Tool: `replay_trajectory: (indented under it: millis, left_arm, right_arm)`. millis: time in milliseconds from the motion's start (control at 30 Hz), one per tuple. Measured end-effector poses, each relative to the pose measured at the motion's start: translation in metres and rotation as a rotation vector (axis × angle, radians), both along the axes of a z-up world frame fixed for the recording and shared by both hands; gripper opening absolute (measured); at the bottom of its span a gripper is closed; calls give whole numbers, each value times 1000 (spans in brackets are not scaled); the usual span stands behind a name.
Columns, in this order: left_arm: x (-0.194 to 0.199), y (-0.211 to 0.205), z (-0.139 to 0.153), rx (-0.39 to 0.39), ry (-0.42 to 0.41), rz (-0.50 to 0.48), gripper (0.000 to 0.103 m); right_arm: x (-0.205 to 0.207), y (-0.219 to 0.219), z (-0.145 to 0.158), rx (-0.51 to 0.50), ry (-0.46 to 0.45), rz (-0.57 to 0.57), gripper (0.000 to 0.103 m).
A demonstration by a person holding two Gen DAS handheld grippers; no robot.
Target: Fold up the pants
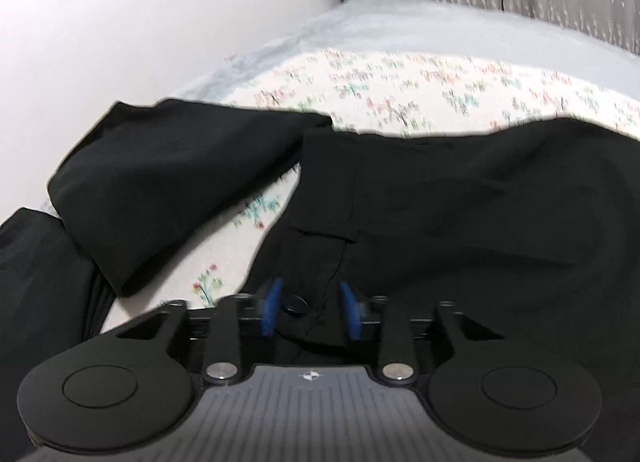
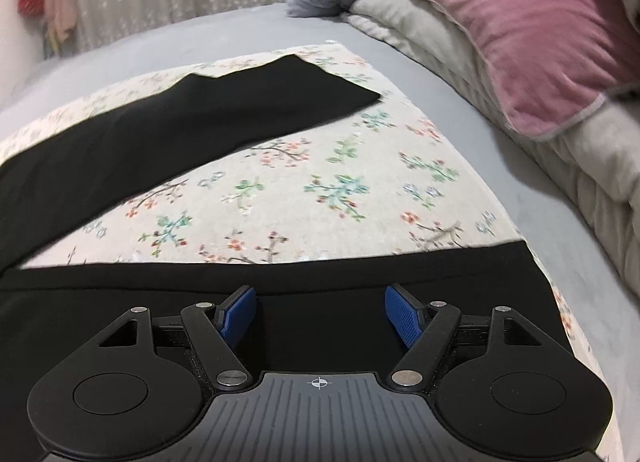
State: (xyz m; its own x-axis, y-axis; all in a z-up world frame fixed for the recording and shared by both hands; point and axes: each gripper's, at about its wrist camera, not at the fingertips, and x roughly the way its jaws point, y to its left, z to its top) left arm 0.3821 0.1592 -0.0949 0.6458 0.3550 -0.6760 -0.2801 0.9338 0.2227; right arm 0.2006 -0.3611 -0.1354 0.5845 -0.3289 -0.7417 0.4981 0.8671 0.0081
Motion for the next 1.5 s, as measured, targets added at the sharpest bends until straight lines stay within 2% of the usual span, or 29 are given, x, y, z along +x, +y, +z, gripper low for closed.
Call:
replay_trajectory:
  millis: [33,67,267,400,567,633,667,700,767,867,933,1000,1100,1133,1200,1267,1333,1367,1400,1500]
  left_arm:
    - [-1,3,3,-4,-15,2,15]
    - [-1,6,5,-29,-32,0,5]
    - [9,5,1,8,-53,23,5]
    - [13,13,-1,-24,-90,49,5]
    - [12,2,-9,72,-96,19,6]
    - [15,5,-13,160,-84,75,7]
    - [16,12,-16,176,-72,91,7]
    - [17,22,-19,167,-55,115,7]
    - [16,40,-18,90,-26,142,7]
    - [5,50,-2,-16,-78,153,8]
    - [0,43,4,-10,-106,123,10]
    - [-3,31,3,6,-102,71,13]
    - [0,14,-6,13,-66,23,15]
    - [1,10,-9,16,-57,12,15]
    - [1,7,-13,71,-54,4,18]
    - [1,4,-12,96,-52,15,24]
    - [0,1,-7,97,-52,25,36]
    - [-1,0,-3,89,-56,24,50]
    - [-2,-2,2,78,-62,29,58]
    - [-6,-15,17,33,-62,38,60]
  right_arm:
    - [1,0,1,-1,3,2,73]
    - [1,1,2,0,3,4,72]
    - [-2,10,8,-1,-5,5,72]
    - [-2,19,12,-12,-23,21,72]
    - [-1,17,12,9,-12,3,72]
    - [-2,13,13,21,-18,-11,72]
    - [-4,10,15,28,-24,-22,72]
    - [-7,7,17,32,-29,-34,73]
    - [-13,-4,19,45,-38,-71,75]
    - [-27,-29,24,95,-65,-164,76]
    - [-43,-47,30,151,-130,-255,76]
    - [-54,-59,29,192,-158,-318,76]
    - [-46,-61,8,210,-40,-316,77]
    - [-42,-57,4,169,-20,-302,77]
    - [-34,-45,7,110,-6,-286,79]
    - [-32,-30,15,128,-56,-235,77]
    - [-28,-11,27,116,-95,-158,80]
    - [-24,0,32,80,-101,-113,88]
    - [-21,9,35,36,-96,-75,93]
    - [-11,27,35,-70,-51,-6,95]
